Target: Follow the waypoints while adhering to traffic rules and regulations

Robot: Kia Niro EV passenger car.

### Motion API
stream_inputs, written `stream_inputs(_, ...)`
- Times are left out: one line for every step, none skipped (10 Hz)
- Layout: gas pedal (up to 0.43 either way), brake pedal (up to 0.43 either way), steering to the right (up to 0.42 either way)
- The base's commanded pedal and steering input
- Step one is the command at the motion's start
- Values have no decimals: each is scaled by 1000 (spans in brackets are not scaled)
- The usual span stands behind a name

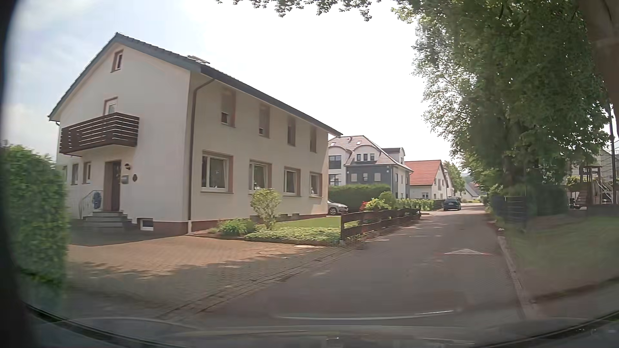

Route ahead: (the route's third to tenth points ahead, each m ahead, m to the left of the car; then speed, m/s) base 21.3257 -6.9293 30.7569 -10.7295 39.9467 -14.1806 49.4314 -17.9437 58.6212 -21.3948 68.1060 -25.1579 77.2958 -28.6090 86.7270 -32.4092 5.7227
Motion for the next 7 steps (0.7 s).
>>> stream_inputs(177,0,285)
stream_inputs(177,0,267)
stream_inputs(177,0,252)
stream_inputs(177,0,234)
stream_inputs(177,0,217)
stream_inputs(177,0,191)
stream_inputs(177,0,167)
